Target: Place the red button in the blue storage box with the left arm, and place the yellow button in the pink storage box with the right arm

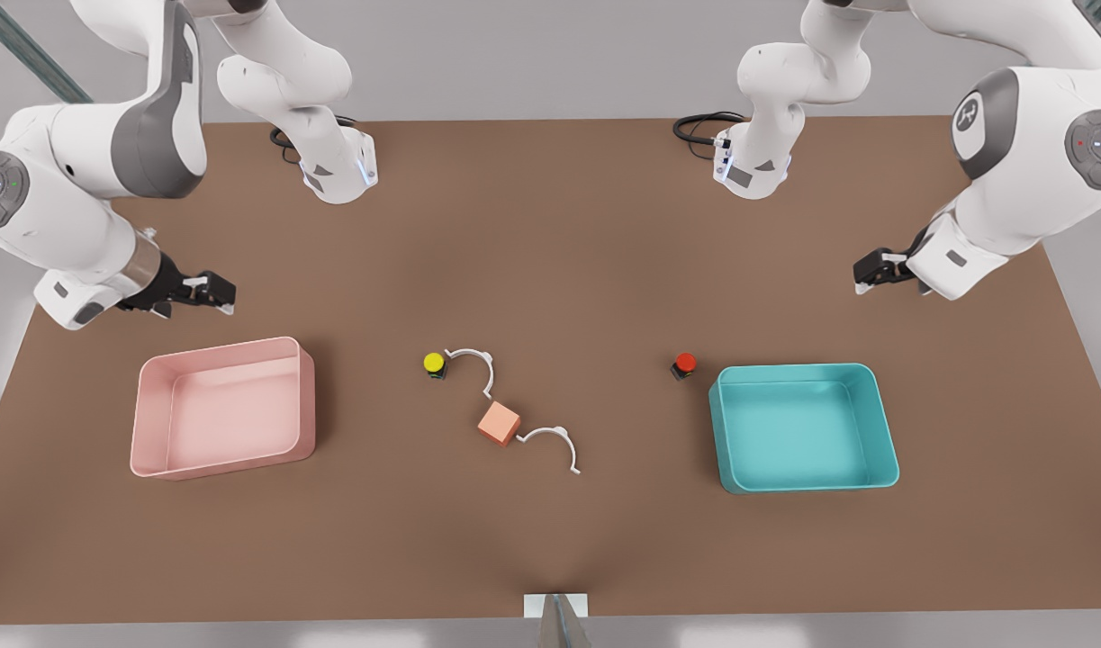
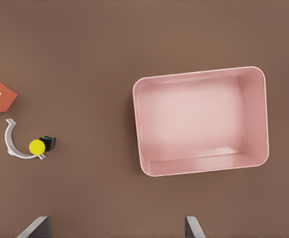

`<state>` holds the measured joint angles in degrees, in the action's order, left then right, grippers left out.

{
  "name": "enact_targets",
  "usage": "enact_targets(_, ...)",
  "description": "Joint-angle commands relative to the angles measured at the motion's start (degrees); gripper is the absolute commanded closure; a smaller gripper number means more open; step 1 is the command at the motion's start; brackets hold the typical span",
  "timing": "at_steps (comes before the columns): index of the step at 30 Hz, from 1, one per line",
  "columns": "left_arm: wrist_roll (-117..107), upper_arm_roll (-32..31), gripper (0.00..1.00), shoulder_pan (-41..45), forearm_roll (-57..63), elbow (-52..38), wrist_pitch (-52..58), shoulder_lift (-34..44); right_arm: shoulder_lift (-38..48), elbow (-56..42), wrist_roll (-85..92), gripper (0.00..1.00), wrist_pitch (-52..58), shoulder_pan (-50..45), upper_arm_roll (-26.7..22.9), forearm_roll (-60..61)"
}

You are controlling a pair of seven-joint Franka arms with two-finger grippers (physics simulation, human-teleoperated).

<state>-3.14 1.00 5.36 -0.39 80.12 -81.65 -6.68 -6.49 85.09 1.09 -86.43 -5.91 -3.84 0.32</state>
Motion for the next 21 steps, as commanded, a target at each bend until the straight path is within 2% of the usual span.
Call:
enact_targets(1,-31.28,-0.12,0.0,5.27,0.66,0.39,-0.7,-1.32,-0.81,1.13,-3.11,0.0,-1.64,-0.51,1.46,0.04)
enact_targets(2,-45.79,-0.12,0.0,7.3,-1.27,0.48,-3.16,-3.07,-1.69,1.75,-4.43,0.0,-2.78,-0.51,2.43,0.04)
enact_targets(4,-77.79,-0.21,0.0,7.91,-4.27,7.24,-16.78,-3.43,-4.94,4.21,-8.12,0.0,-8.76,-0.51,5.15,0.04)
enact_targets(7,-99.76,-0.12,0.0,8.97,-4.88,15.85,-29.44,-3.95,-8.19,5.44,-14.71,0.0,-12.88,-0.6,9.28,0.12)
enact_targets(12,-110.41,-0.12,0.0,12.48,-4.44,34.58,-52.47,-3.69,-11.35,8.17,-19.46,0.0,-16.76,-1.3,13.59,0.39)
enact_targets(15,-114.46,-0.03,0.0,14.24,-3.65,36.51,-56.87,-6.32,-14.08,8.25,-23.58,0.0,-19.04,-3.23,13.59,0.04)
enact_targets(19,-115.6,-0.03,0.0,16.79,-3.04,36.78,-57.04,-9.67,-19.18,8.78,-27.11,0.0,-29.32,-7.54,13.94,0.04)
enact_targets(21,-116.57,-0.03,0.0,18.9,-2.95,36.6,-57.4,-11.77,-20.41,12.64,-27.19,0.0,-37.58,-7.71,13.94,-0.4)
